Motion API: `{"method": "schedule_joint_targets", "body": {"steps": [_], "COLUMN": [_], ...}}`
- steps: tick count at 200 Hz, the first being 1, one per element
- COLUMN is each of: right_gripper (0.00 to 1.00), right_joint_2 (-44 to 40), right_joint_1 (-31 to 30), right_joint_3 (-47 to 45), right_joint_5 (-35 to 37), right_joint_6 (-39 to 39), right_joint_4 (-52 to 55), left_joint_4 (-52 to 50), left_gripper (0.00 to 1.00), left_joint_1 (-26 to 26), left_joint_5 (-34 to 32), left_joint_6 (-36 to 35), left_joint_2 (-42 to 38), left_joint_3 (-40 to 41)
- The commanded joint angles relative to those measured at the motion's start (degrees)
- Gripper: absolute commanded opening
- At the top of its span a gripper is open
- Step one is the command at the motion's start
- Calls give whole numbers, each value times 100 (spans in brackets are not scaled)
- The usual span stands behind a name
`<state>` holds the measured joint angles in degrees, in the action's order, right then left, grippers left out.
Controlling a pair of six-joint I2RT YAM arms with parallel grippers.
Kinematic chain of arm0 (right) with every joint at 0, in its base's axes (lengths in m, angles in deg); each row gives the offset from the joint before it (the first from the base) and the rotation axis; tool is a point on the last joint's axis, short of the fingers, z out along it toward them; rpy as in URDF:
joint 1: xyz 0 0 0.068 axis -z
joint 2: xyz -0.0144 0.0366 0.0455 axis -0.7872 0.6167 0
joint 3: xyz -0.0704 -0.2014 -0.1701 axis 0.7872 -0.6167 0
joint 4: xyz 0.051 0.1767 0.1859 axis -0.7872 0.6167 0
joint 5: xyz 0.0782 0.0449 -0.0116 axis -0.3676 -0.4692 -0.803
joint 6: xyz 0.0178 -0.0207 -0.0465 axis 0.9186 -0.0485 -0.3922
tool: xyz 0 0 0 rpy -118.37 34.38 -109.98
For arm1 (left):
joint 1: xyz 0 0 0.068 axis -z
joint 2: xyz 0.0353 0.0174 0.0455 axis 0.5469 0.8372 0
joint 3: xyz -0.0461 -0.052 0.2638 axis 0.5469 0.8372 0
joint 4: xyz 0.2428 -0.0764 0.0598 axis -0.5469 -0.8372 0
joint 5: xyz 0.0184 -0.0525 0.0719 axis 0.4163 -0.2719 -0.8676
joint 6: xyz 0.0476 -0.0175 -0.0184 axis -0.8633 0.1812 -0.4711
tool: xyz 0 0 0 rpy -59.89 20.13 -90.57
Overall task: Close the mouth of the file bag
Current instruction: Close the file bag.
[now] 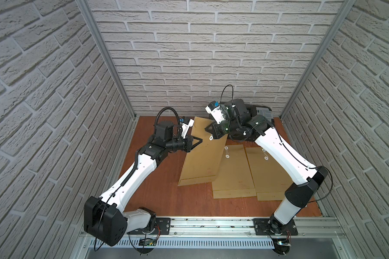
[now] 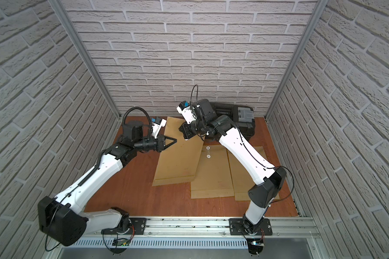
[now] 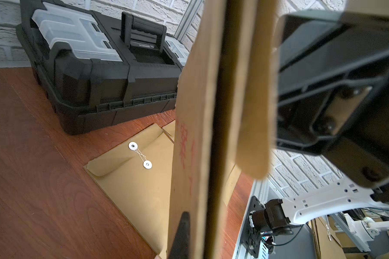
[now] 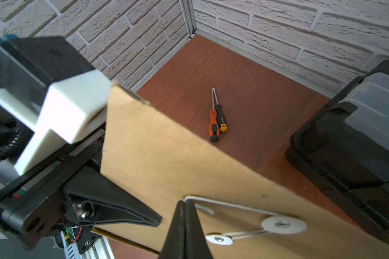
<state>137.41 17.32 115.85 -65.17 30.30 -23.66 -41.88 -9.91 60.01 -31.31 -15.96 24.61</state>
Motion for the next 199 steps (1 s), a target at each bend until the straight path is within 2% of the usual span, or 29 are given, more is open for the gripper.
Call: {"method": "schedule_joint_targets", "body": {"steps": [1,57,106,199], "right_gripper": [3,3,3,3], "right_joint_2": [-335,-674,-734,-722], "right_joint_1": [-2,291,510,1026], "right_joint_3": [-308,-1183,-1592,-1587], "right_joint_5": [-310,-410,-452,104], "right_joint_6": [181,380,466,250], "right_joint_4": [-405,-735,-926,-691], "left_joint_4": [286,303,312,268], "left_gripper": [0,0,0,0], "left_joint_1": [-75,-118,-126,-122], "left_joint_5": [18,5,2,87], "left_joint_6": [-27,21,71,133], "left_joint_2": [-175,-241,-314,-416], "left_joint_3": [72,67,20,3]}}
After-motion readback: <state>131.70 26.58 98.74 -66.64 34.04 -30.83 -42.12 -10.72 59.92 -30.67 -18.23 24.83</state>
